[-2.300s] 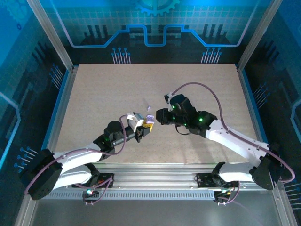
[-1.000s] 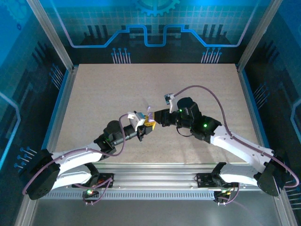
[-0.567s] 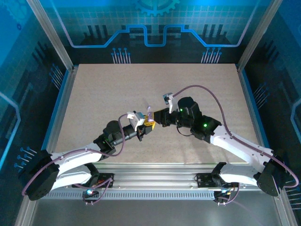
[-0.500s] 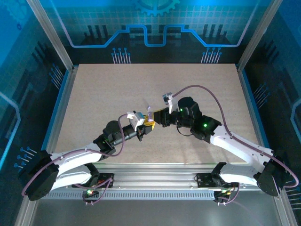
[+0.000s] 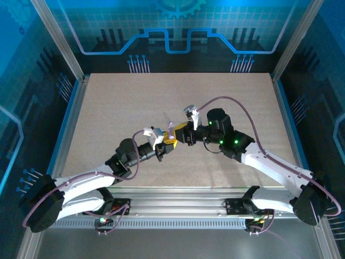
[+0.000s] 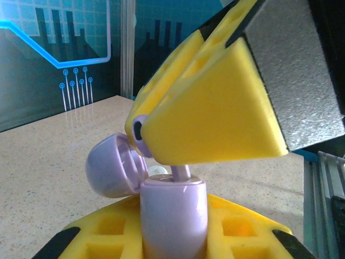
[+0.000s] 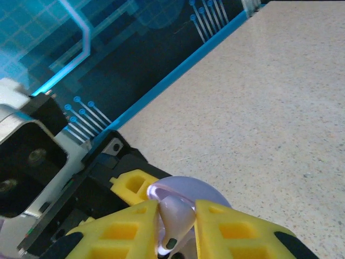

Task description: Insert the wireless bluetooth earbuds into the charging case

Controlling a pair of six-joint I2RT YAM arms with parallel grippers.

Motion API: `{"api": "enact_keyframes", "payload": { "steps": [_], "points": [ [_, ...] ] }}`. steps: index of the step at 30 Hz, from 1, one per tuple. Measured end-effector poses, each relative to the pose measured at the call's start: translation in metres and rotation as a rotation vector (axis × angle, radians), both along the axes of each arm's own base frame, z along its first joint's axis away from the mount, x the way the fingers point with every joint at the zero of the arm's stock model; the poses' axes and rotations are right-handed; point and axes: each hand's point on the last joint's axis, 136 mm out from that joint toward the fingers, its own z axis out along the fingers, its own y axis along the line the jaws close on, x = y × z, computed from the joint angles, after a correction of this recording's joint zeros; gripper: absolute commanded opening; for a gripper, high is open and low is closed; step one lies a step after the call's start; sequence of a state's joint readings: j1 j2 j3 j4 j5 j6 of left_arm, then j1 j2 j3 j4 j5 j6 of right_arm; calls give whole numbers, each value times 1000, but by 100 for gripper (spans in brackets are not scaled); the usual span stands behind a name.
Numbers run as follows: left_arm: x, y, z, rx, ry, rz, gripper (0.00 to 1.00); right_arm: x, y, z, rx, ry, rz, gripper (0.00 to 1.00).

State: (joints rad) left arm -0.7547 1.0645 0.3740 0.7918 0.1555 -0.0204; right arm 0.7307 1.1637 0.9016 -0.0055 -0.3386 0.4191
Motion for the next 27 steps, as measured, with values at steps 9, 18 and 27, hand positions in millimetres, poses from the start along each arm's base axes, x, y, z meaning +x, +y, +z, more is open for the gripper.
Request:
{"api": "enact_keyframes", "payload": {
  "steps": [9,18,27],
  "points": [
    [-6,-2,6,-16,-7,-33,16,-11,3,4,9,-50,115,26],
    [-6,-2,6,-18,-8,-36,16,-13,2,5,8,-65,137,36],
    [-5,0,19,-46,-41,-22,16,-14,-2,28,21,-66,136,40]
  ]
}}
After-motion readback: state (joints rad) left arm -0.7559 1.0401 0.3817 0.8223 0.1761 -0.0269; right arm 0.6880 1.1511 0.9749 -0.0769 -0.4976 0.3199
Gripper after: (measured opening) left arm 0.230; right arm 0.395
